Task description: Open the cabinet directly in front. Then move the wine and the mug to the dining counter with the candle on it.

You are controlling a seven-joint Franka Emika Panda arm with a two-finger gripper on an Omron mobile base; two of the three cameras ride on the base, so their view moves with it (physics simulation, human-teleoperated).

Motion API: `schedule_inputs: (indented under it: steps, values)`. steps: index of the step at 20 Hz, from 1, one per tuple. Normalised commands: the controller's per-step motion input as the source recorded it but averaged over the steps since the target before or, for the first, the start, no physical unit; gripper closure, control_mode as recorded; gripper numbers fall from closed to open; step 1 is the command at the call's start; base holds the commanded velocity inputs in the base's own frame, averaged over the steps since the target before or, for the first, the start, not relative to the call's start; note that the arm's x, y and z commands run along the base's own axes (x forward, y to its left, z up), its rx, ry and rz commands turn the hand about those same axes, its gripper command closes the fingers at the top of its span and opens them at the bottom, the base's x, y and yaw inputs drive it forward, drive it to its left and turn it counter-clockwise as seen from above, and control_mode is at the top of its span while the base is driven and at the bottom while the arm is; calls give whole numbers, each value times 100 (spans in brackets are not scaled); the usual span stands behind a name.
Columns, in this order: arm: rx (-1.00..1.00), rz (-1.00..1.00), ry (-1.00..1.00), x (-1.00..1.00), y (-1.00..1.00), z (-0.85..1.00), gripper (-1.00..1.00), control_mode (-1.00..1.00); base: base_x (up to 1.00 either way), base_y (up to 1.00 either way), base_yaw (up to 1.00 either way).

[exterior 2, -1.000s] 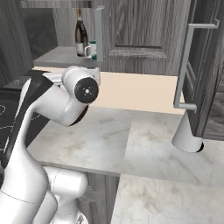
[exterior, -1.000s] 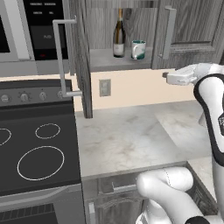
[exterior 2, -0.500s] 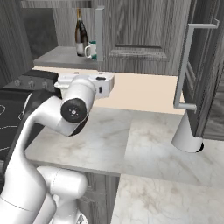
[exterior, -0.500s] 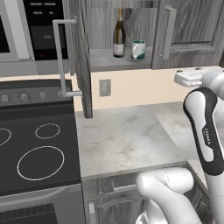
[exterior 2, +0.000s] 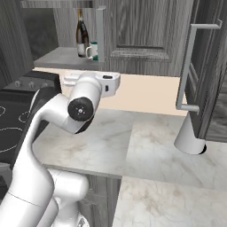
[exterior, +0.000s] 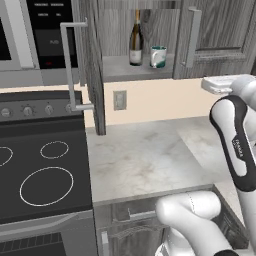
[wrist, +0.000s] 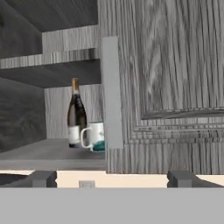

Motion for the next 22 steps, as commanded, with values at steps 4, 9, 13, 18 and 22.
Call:
schedule_inputs:
  steps: [4,9,13,18,22]
  values:
    - [3,0,-1,37,-15,24,-100,-100,0,0,0]
    - [0,0,0,58,0,2,-100,-100,0,0,0]
    - [0,0,0,64,0,0,-100,-100,0,0,0]
    - [0,-1,1,87,0,4,-100,-100,0,0,0]
    - [0,0,2,91,0,18,-100,-100,0,0,0]
